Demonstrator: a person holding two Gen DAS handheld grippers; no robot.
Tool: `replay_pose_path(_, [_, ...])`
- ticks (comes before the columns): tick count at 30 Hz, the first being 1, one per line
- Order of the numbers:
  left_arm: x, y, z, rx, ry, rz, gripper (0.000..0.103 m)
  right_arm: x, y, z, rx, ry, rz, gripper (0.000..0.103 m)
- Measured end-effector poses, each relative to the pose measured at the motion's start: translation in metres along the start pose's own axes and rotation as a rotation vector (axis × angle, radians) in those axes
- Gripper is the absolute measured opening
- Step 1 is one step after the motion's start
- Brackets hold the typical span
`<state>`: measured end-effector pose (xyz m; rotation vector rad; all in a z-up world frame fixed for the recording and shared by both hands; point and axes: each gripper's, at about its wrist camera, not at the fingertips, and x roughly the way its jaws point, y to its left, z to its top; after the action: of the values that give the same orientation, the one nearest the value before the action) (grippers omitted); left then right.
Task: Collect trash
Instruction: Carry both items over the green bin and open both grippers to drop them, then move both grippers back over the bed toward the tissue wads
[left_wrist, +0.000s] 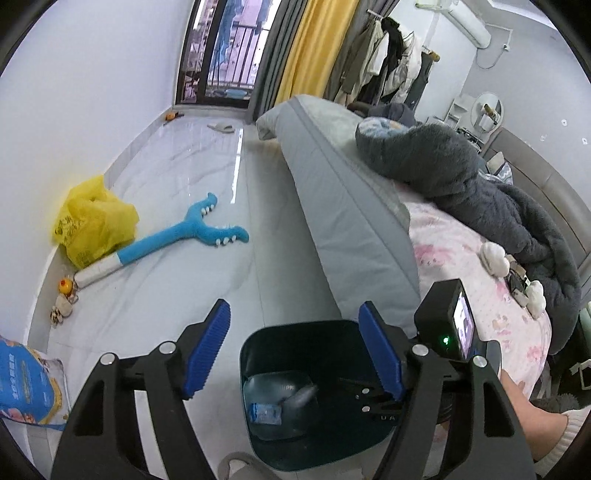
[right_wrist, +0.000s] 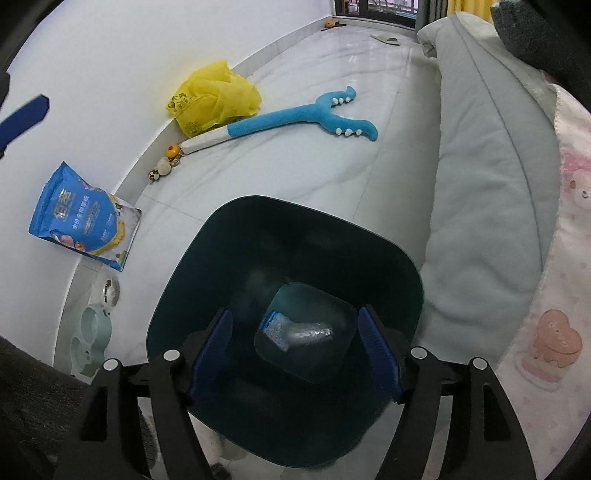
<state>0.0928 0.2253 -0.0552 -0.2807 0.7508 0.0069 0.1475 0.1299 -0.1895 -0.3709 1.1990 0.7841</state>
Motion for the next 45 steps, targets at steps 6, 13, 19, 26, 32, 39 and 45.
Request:
replay_pose_path(6, [-0.011, -0.010, 0.010, 0.006, -0.050, -0.017, 0.074, -0.017, -0.006, 0.000, 0.001, -0.039, 0.002, 0.072])
replay_pose_path(13, [-0.012, -0.028, 0.021, 0.012, -0.081, -0.034, 0.076, -0.058, -0.016, 0.002, -0.012, -0.149, 0.004, 0.075])
replay_pose_path(19, [-0.004, -0.050, 0.026, 0.023, -0.075, -0.051, 0.079, -0.104, -0.034, -0.003, -0.009, -0.287, 0.015, 0.080])
replay_pose_path(26, [0.005, -0.083, 0.032, 0.047, -0.066, -0.077, 0.085, -0.138, -0.062, -0.015, 0.000, -0.370, -0.041, 0.082])
replay_pose_path(32, [0.013, -0.112, 0.034, 0.076, -0.067, -0.095, 0.089, -0.165, -0.088, -0.030, -0.002, -0.425, -0.103, 0.084])
replay_pose_path(39, [0.020, -0.146, 0.032, 0.134, -0.066, -0.116, 0.092, -0.191, -0.116, -0.048, 0.031, -0.475, -0.159, 0.085])
replay_pose_path(45, [0.028, -0.168, 0.029, 0.161, -0.056, -0.135, 0.092, -0.209, -0.146, -0.067, 0.076, -0.495, -0.201, 0.085])
